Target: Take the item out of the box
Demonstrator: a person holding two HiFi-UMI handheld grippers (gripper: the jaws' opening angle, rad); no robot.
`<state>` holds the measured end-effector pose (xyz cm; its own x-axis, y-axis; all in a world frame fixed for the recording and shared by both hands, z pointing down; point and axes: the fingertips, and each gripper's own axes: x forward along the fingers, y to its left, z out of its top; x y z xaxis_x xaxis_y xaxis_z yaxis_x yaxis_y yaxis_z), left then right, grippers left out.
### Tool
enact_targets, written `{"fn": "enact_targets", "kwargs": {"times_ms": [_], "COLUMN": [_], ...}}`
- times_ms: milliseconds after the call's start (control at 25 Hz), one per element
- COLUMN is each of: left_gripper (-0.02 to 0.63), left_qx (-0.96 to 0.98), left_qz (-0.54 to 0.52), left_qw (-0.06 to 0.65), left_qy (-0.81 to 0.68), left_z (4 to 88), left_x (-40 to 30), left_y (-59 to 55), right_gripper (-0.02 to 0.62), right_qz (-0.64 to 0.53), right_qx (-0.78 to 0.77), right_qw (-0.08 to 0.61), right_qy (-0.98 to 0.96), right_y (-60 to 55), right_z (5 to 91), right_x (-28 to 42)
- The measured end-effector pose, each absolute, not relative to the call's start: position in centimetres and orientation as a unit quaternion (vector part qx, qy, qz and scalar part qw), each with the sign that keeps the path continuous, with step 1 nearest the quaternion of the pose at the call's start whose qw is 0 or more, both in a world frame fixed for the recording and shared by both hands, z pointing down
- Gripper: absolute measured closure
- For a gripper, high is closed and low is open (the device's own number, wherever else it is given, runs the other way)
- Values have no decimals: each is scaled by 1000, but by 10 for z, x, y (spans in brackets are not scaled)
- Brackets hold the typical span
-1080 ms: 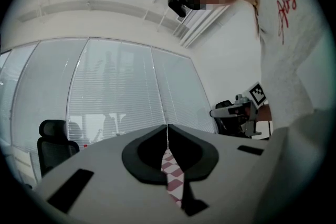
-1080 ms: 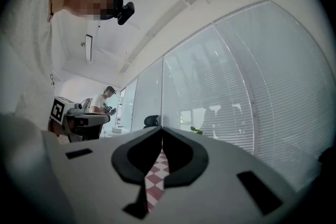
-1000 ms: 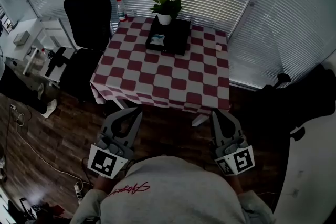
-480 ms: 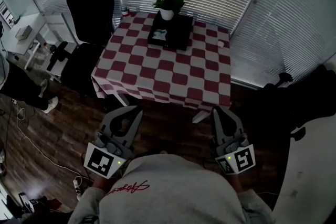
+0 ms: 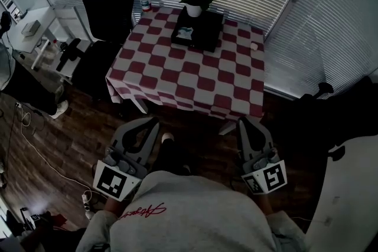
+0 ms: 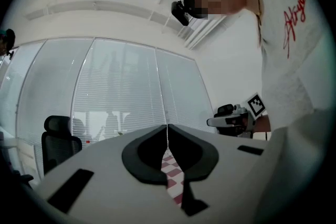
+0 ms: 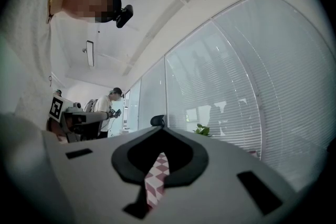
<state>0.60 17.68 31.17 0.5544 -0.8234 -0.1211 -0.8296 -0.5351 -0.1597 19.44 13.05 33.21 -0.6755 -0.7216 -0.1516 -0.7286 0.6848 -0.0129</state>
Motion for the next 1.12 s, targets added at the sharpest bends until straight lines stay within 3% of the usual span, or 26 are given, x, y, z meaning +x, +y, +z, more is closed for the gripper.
{"fn": "enact_targets", "kwargs": {"times_ms": [1120], "left_gripper": [588], "left_qx": [-883], "left_qz": [24], "left_qw": [112], "left_qy": [456], "left_z": [308], "left_x": [-20], "left_y": [79], "right_gripper": [584], "right_qz": [37], "right_qx": [-414], "right_qw": [73], "right_qy": [907], "right_y": [42], "right_z": [327], "right_x": [166]}}
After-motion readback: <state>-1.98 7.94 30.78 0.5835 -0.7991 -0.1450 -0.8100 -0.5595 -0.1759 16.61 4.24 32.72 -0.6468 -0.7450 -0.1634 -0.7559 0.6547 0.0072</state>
